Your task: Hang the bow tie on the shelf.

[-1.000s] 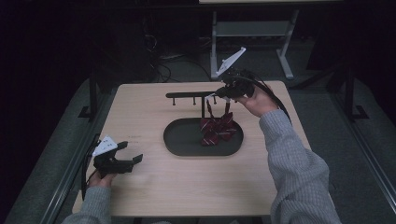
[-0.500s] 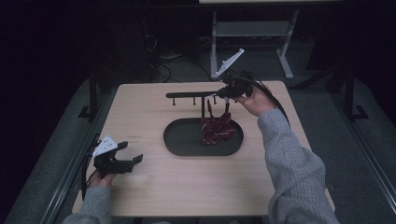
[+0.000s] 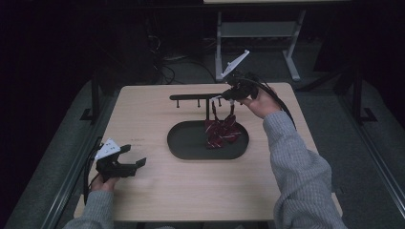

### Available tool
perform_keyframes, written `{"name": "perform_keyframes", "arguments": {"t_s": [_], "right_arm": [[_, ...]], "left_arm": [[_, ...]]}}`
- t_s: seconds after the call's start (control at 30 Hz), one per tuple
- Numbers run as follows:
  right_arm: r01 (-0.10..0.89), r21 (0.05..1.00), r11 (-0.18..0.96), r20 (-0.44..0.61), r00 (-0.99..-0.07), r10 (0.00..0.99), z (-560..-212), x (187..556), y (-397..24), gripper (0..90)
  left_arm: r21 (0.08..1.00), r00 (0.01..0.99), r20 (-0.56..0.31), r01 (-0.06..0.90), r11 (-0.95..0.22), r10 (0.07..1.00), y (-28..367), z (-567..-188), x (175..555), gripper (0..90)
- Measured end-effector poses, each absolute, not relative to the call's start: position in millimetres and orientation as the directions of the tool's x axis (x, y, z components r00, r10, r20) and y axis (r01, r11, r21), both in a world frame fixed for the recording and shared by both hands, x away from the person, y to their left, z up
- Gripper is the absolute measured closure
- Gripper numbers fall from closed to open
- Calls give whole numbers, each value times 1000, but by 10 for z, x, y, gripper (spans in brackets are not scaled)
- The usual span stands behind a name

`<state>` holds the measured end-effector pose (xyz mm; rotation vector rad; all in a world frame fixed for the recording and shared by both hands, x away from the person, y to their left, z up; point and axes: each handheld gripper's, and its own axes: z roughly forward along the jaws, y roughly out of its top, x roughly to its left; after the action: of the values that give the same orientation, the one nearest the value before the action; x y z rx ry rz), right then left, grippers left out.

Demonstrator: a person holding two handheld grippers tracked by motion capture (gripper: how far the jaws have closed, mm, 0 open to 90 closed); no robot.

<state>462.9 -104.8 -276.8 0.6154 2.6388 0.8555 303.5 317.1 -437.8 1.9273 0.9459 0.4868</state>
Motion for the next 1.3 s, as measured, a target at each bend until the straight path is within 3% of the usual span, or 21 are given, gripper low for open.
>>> {"name": "perform_keyframes", "arguments": {"t_s": [1.3], "right_arm": [[329,642,692,-62,-878,475,-2826,4564,-1211,731]], "left_arm": [[855,630,-36,422,-303,775,3162,-4382,3035,130]]}}
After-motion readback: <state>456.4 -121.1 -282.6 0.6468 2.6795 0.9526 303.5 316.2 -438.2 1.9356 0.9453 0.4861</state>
